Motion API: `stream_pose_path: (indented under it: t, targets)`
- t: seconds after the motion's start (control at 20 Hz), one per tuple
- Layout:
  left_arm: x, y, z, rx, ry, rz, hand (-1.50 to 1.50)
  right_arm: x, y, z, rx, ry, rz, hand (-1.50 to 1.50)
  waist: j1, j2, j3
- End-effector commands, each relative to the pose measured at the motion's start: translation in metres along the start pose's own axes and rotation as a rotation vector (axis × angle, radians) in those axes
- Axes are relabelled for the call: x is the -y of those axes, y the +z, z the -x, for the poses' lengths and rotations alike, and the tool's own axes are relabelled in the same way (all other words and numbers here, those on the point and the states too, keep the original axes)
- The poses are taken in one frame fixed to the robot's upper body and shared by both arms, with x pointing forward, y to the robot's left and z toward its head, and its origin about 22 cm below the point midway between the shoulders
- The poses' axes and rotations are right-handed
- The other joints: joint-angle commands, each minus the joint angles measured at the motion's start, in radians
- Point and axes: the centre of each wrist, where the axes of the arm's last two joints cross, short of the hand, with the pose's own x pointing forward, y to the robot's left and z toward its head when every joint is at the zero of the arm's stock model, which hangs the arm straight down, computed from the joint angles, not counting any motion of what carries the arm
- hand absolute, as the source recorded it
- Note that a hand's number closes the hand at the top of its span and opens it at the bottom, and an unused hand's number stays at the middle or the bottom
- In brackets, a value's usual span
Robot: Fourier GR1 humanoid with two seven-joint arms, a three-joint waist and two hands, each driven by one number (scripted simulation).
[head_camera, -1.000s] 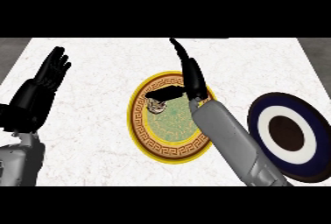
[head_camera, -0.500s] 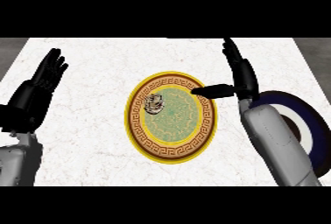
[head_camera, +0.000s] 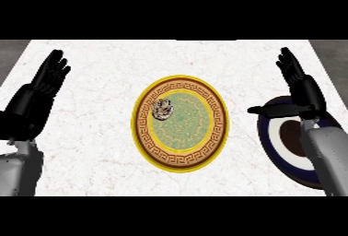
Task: Pick the cupcake from the plate and place it in the plate
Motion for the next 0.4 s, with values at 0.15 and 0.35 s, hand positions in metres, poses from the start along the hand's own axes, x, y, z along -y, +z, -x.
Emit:
stream_pose_path:
  t: [0.15, 0.35]
  targets:
    - [0.006, -0.006, 0.016, -0.005, 0.005, -0.001, 0.0, 0.06, 0.01, 0.017, 0.016, 0.014, -0.025, -1.5, 0.002, 0.002, 0.0]
    - [0.005, -0.004, -0.008, 0.002, -0.009, 0.013, 0.0, 0.069, 0.009, 0.015, 0.034, 0.082, 0.036, -1.5, 0.005, 0.001, 0.0]
